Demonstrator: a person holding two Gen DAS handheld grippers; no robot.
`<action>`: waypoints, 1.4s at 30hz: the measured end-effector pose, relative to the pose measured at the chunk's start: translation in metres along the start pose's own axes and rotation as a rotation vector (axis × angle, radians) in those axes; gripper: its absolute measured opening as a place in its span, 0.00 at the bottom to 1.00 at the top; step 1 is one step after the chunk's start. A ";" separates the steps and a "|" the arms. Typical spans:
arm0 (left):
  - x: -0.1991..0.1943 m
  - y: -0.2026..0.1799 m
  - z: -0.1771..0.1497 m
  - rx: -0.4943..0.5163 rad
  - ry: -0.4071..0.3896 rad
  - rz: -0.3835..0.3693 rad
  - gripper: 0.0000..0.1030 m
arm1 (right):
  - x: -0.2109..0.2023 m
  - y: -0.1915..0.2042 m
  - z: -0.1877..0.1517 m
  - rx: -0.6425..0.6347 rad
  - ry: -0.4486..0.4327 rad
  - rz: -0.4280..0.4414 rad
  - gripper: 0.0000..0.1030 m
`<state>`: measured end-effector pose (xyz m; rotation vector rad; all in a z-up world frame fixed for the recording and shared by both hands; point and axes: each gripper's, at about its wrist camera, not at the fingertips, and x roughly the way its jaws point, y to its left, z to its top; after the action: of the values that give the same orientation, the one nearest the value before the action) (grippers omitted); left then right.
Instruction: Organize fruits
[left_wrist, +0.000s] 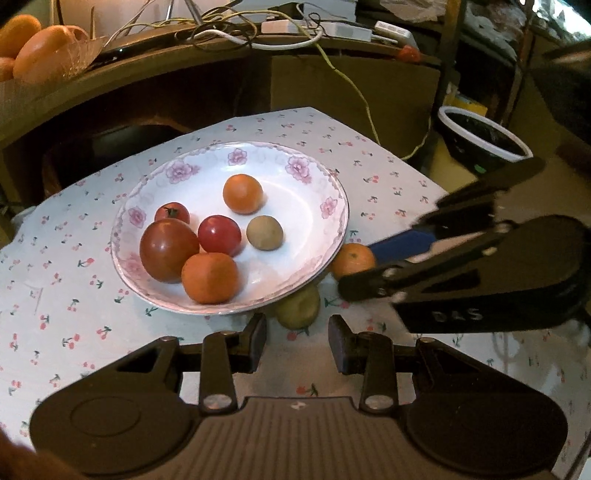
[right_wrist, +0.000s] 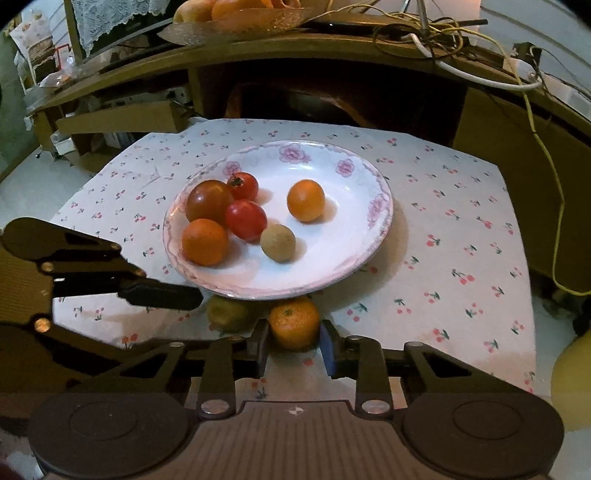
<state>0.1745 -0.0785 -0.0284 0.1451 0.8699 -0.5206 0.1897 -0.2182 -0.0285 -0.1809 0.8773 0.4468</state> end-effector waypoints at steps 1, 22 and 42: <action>0.002 0.000 0.000 -0.006 -0.005 0.001 0.41 | -0.002 -0.002 -0.001 0.004 0.003 -0.004 0.28; -0.013 -0.016 -0.014 0.005 -0.016 0.029 0.32 | -0.022 -0.003 -0.022 -0.008 0.038 -0.035 0.28; -0.071 -0.013 -0.082 0.044 0.060 0.072 0.33 | -0.043 0.066 -0.062 -0.093 0.088 0.002 0.29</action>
<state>0.0737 -0.0356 -0.0260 0.2322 0.9090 -0.4701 0.0928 -0.1924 -0.0319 -0.2869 0.9435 0.4853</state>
